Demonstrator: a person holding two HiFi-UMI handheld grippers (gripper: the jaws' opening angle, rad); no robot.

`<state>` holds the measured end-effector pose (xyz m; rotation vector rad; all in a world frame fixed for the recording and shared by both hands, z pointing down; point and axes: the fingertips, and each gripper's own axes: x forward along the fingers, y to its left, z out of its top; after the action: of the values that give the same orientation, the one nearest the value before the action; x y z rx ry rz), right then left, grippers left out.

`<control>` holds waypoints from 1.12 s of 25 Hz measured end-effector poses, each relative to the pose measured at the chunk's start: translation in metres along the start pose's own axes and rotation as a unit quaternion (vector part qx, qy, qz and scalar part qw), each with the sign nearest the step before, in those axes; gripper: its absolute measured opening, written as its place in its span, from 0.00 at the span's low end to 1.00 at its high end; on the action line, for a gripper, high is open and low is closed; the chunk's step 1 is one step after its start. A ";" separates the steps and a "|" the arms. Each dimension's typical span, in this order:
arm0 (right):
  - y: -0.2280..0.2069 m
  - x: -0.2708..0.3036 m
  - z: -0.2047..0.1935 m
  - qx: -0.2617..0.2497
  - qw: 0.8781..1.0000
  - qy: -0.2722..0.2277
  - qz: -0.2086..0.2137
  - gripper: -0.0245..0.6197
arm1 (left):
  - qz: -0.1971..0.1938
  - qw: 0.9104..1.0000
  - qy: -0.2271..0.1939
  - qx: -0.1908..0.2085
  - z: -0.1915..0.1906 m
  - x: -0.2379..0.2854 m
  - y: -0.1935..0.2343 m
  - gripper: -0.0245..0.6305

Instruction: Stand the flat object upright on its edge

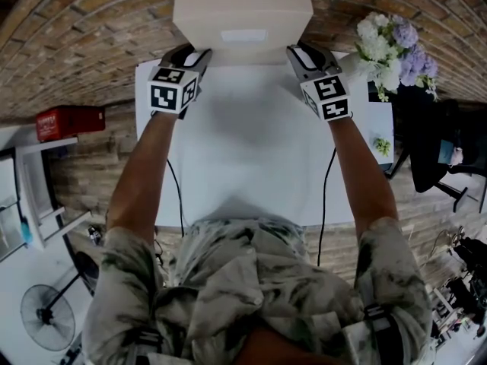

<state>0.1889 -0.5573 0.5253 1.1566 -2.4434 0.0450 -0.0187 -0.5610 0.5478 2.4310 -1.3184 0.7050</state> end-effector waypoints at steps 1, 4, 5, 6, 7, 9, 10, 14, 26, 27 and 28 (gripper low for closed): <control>0.000 0.000 0.000 0.002 1.000 -0.001 0.000 0.23 | 0.000 1.000 0.000 -0.001 0.000 0.000 0.000 0.31; 0.000 0.000 0.001 0.011 1.000 -0.006 -0.003 0.24 | -0.001 1.000 0.000 -0.003 0.000 -0.001 0.000 0.31; 0.000 0.000 0.000 0.014 1.000 -0.007 -0.005 0.24 | 0.000 1.000 0.000 -0.003 -0.001 -0.001 0.000 0.31; -0.001 0.000 0.000 0.017 1.000 -0.007 -0.006 0.24 | 0.002 1.000 0.001 -0.003 -0.001 -0.001 0.000 0.31; -0.001 0.000 0.000 0.018 1.000 -0.007 -0.007 0.24 | 0.004 1.000 0.002 -0.003 -0.001 -0.001 -0.001 0.31; 0.000 0.000 0.000 0.020 1.000 -0.006 -0.008 0.24 | 0.010 1.000 0.002 -0.003 -0.002 -0.003 -0.001 0.31; 0.000 0.000 0.000 0.021 1.000 -0.006 -0.009 0.24 | 0.012 1.000 0.002 -0.003 -0.002 -0.003 -0.001 0.31; -0.002 -0.001 -0.006 0.030 0.999 0.002 -0.016 0.27 | 0.026 1.000 0.003 -0.002 -0.003 -0.007 0.001 0.31; 0.013 -0.026 -0.019 0.037 0.999 0.017 -0.029 0.26 | 0.045 0.998 -0.016 -0.030 -0.011 -0.043 -0.002 0.31; 0.015 -0.031 -0.017 0.039 0.999 0.016 -0.031 0.26 | 0.046 0.998 -0.020 -0.034 -0.011 -0.048 -0.004 0.31; 0.018 -0.035 -0.016 0.041 0.999 0.014 -0.033 0.25 | 0.046 0.998 -0.024 -0.039 -0.011 -0.053 -0.006 0.31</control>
<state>0.2008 -0.5163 0.5281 1.2621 -2.3980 0.1416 -0.0416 -0.5150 0.5283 2.3523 -1.4572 0.6103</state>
